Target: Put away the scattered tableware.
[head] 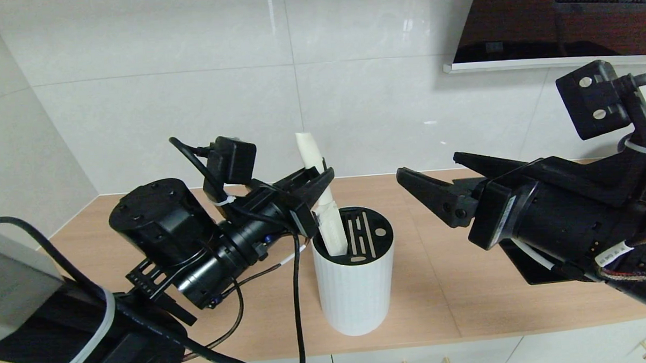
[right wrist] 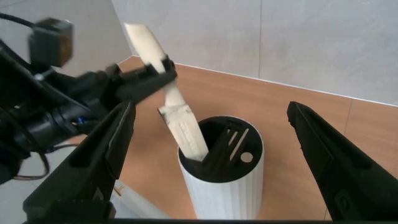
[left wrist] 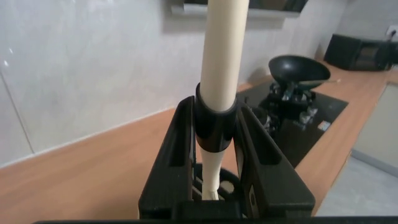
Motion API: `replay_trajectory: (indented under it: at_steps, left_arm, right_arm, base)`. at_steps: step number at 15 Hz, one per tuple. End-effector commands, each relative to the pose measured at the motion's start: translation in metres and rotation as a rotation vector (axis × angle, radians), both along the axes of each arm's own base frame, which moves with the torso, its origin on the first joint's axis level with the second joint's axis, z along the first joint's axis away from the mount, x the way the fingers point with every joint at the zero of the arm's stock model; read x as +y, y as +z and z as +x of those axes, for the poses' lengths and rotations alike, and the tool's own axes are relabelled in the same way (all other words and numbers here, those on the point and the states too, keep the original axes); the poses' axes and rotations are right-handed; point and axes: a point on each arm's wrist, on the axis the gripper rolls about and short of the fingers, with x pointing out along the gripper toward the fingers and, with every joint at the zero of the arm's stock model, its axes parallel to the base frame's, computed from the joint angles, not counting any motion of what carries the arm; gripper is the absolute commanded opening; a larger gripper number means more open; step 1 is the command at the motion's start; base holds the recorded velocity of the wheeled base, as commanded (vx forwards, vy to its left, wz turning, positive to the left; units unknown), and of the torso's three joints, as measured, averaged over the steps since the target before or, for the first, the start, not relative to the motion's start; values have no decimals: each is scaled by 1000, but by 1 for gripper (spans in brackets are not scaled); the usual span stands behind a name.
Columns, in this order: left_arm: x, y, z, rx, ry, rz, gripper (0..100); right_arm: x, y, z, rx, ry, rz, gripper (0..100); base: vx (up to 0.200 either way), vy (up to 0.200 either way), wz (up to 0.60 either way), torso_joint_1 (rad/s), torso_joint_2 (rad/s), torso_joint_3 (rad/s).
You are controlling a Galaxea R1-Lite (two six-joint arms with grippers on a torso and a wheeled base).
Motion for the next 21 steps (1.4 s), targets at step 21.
replay_trajectory:
  at_steps: [21]
  left_arm:
    - [-24,-65,16,56,8,139,0]
  right_arm:
    - [1,-2,1,6,0,-7,100]
  base:
    - [0,0,0,0,0,0]
